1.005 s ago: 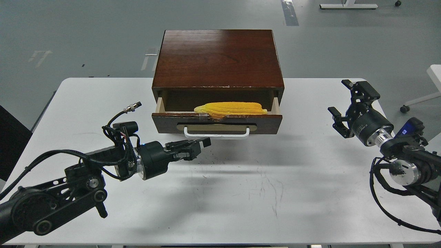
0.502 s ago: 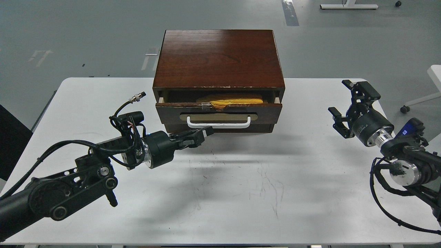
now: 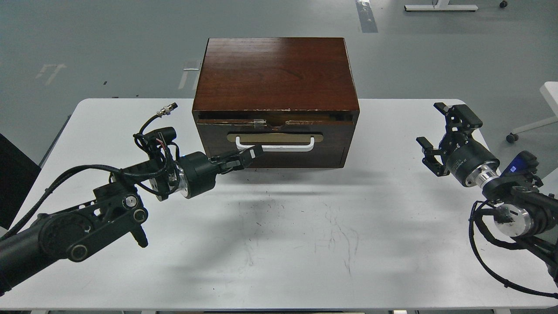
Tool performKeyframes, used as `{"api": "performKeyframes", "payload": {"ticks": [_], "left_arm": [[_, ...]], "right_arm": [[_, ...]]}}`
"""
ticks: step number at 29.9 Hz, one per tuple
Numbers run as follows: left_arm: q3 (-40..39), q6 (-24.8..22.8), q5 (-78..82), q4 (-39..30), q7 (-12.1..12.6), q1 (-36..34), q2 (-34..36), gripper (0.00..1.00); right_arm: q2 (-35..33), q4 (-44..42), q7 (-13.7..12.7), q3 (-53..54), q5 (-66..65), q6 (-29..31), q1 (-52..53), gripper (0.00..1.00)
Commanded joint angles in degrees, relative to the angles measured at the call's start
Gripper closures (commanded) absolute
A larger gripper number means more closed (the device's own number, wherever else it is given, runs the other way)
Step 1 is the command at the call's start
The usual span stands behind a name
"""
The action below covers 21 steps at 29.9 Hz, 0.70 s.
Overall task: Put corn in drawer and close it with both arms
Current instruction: 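Push the drawer front with the left gripper toward the box, then hold the left gripper against the closed drawer, then ease back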
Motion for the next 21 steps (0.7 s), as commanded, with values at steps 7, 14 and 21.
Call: {"api": "performKeyframes", "payload": {"ticks": [7,14,21], "left_arm": [[0.0,0.01,-0.45,2.69,-0.11,-0.58,-1.27,1.0],[0.35,-0.08,-0.54,4.27,-0.2,-1.64,-2.24,1.0],[0.26,0.01,-0.54,4.27,-0.2,-1.73,-2.24,1.0]], "right_arm": [[0.0,-0.09,0.0,0.0,0.0,0.0,0.07,0.01],[-0.09,-0.09,0.0,0.0,0.0,0.0,-0.02,0.01],[0.0,-0.09,0.0,0.0,0.0,0.0,-0.02,0.01]]}}
